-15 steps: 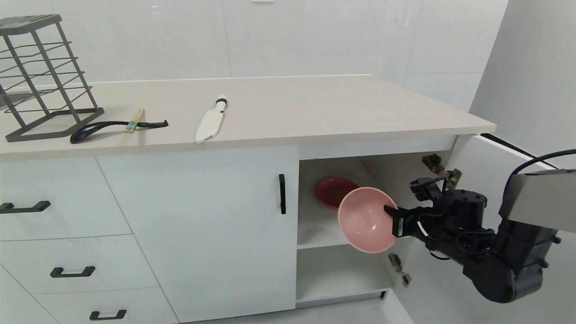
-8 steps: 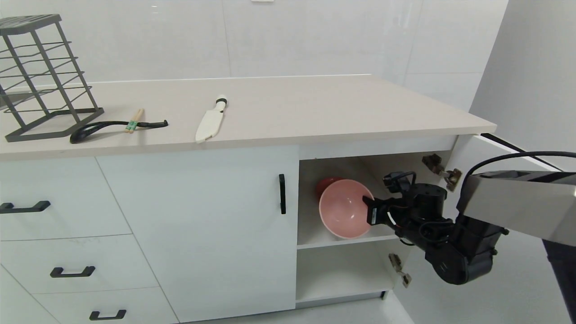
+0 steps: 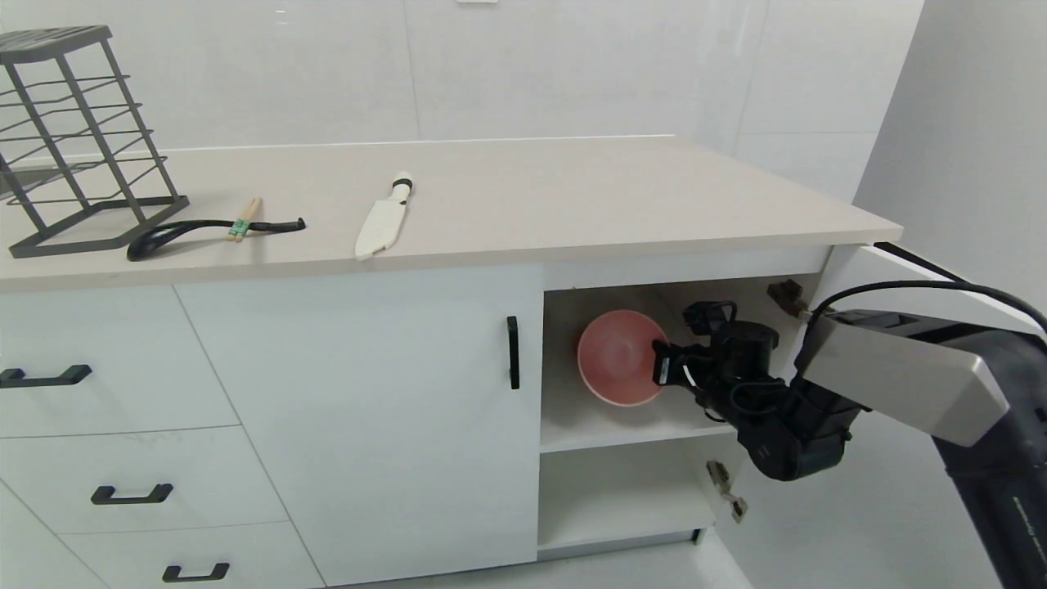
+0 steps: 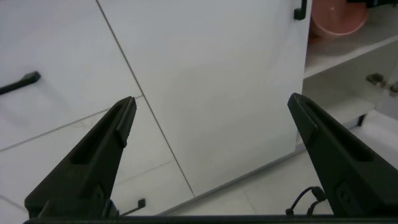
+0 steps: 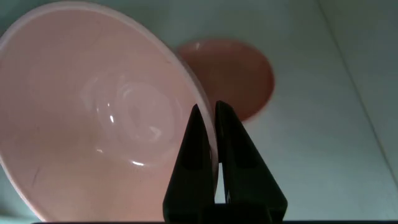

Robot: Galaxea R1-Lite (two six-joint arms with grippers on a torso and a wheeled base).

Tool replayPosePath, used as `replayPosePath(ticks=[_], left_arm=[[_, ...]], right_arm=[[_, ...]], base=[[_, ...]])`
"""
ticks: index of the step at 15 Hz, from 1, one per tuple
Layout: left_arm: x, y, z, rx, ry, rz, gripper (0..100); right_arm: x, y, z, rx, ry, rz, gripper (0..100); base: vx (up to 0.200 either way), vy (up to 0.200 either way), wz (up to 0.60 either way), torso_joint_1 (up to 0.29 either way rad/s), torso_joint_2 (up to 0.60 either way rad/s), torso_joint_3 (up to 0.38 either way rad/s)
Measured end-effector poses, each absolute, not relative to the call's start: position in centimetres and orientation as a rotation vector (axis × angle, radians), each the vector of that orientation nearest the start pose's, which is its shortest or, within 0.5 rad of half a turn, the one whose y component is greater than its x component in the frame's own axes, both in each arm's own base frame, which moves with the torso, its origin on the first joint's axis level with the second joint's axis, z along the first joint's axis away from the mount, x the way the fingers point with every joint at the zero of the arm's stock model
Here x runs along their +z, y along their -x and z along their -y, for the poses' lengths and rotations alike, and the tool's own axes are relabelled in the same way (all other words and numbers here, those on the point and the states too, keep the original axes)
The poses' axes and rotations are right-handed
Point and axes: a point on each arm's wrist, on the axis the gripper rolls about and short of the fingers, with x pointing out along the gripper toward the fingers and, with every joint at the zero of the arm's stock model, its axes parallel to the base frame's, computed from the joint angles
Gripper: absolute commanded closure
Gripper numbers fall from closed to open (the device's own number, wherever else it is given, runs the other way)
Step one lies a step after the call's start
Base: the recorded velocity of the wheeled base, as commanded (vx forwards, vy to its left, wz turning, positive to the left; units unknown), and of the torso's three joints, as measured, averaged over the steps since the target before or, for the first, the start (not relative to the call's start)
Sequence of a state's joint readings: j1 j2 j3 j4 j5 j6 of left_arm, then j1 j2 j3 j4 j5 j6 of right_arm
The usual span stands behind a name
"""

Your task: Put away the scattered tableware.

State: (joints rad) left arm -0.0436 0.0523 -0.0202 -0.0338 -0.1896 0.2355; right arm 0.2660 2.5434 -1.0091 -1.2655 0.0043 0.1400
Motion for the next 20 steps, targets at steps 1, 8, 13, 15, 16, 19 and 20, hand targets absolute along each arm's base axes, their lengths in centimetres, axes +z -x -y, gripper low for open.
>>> replayPosePath(ticks=[1,8,13,15,16,19,20], left_arm=[[8.5,1.9,0.3,-0.237,-0.236,0.032,0],[8.2,2.3,0.4,-0.189,-0.242,0.073,0],[8.2,2.4,0.4,-0.187,-0.243,0.08,0],[8.2,2.4,0.4,-0.187,-0.243,0.08,0],[8.2,2.4,0.4,-0.187,-0.243,0.081,0],[8.2,2.4,0.4,-0.187,-0.243,0.082,0],[8.2,2.4,0.4,-0.187,-0.242,0.082,0]], right_arm=[[-3.1,-42.3,-11.3,0.235,-0.109,-0.27,100],[-4.8,-47.6,-8.7,0.129,-0.152,-0.259,100],[-5.5,-50.2,-8.2,0.12,-0.163,-0.244,100],[-6.2,-50.9,-8.5,0.123,-0.173,-0.256,100],[-6.5,-51.0,-8.6,0.124,-0.176,-0.266,100],[-7.2,-51.0,-9.0,0.151,-0.181,-0.294,100],[-7.4,-51.0,-9.0,0.151,-0.181,-0.307,100]], base=[[0.0,0.0,0.0,0.0,0.0,0.0],[0.0,0.0,0.0,0.0,0.0,0.0],[0.0,0.0,0.0,0.0,0.0,0.0],[0.0,0.0,0.0,0.0,0.0,0.0],[0.0,0.0,0.0,0.0,0.0,0.0],[0.0,0.0,0.0,0.0,0.0,0.0],[0.0,0.0,0.0,0.0,0.0,0.0]])
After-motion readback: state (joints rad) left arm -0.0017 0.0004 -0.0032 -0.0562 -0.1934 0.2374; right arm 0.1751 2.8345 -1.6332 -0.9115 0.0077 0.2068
